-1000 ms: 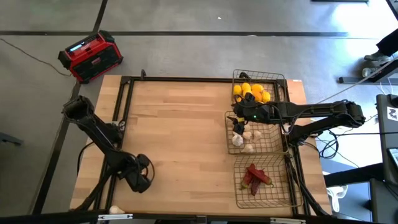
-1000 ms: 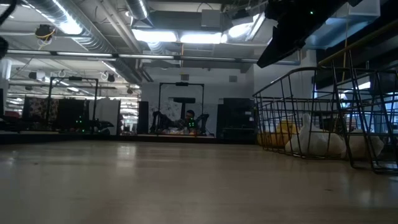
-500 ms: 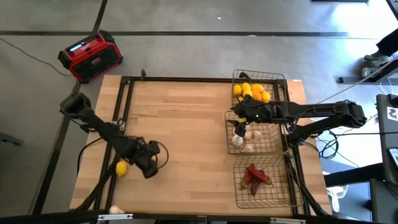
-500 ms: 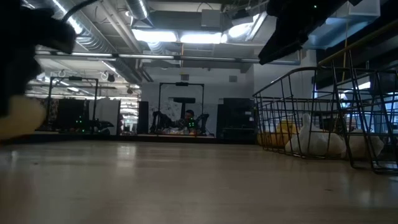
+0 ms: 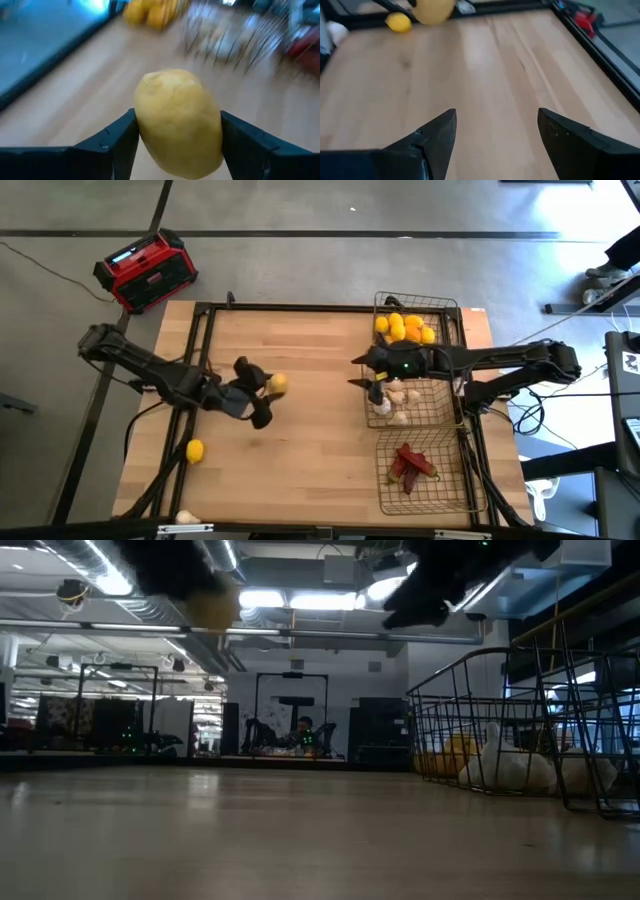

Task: Sort produce into baskets
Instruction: Put the yellow lemon into the top wire basket

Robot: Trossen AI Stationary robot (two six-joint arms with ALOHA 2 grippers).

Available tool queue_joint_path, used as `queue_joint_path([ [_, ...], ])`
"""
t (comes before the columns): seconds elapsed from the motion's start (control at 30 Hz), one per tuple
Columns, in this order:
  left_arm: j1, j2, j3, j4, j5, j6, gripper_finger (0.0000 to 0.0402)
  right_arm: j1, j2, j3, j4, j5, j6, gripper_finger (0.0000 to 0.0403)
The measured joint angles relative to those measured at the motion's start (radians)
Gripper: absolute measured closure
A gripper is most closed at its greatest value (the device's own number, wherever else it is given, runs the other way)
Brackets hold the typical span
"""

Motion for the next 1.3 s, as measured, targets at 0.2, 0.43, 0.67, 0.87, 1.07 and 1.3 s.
queue_joint_path([
  [0.2,0.063,0.002,0.001,0.355,-0.004,0.276,0.0167,0.000,0.095,0.000,0.201,-0.106,-0.017,0.0130],
  [0.43,0.106,0.063,0.001,0.551,0.019,0.386,0.0167,0.000,0.225,0.000,0.479,-0.211,-0.018,0.0130],
  [0.67,0.117,0.136,0.001,0.660,0.021,0.394,0.0167,0.000,0.320,-0.001,0.707,-0.306,-0.008,0.0130],
  [0.87,0.117,0.175,0.001,0.751,0.022,0.414,0.0167,0.000,0.351,-0.001,0.797,-0.304,0.018,0.0130],
  [1.07,0.117,0.182,0.001,0.772,0.034,0.410,0.0167,0.000,0.359,-0.001,0.837,-0.287,0.046,0.0130],
  [1.3,0.117,0.180,0.002,0.791,0.034,0.418,0.0167,0.000,0.359,-0.002,0.868,-0.309,0.045,0.0149],
])
